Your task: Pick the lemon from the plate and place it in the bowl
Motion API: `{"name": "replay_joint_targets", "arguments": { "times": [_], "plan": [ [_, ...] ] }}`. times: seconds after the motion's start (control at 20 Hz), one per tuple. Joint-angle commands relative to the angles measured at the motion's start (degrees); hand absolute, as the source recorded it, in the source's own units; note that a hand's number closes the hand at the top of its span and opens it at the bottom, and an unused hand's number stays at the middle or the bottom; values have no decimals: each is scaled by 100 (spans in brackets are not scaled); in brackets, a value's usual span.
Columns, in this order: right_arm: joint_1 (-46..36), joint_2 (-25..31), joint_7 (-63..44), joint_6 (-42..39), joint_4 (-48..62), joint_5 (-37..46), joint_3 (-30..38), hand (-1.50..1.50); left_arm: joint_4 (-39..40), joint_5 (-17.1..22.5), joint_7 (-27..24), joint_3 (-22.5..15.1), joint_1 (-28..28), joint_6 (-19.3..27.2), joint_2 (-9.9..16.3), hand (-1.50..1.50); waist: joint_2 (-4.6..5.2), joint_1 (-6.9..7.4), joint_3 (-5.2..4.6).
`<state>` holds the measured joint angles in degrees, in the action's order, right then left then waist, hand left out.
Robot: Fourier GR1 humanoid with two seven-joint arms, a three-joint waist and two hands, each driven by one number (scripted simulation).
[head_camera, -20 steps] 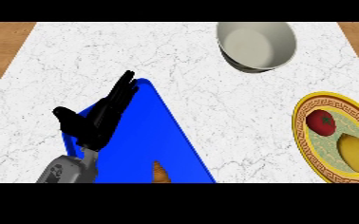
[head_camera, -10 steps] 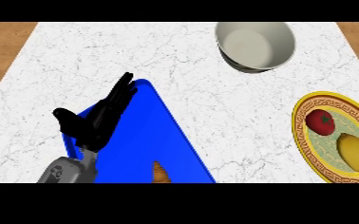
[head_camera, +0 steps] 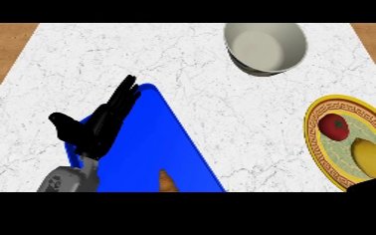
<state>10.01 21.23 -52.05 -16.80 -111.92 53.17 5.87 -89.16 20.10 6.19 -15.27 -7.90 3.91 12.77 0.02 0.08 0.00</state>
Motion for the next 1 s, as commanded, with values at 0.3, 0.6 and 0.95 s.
{"name": "replay_joint_targets", "arguments": {
  "times": [0.3, 0.6, 0.95],
  "plan": [
    [-47, -334, 332, 36, 384, 626, -9, -150, -164, -478, 128, 224, 156, -143, -374, 0, -5, -14, 0],
    [-185, -70, 909, 155, 824, 411, 587, -150, -304, -628, 160, 173, 391, -248, -523, 0, -7, -11, 0],
    [-800, -336, 842, 305, 1543, 813, 508, -150, 149, -565, 260, 656, -6, -711, -500, 0, 0, -5, -1]
  ]
}}
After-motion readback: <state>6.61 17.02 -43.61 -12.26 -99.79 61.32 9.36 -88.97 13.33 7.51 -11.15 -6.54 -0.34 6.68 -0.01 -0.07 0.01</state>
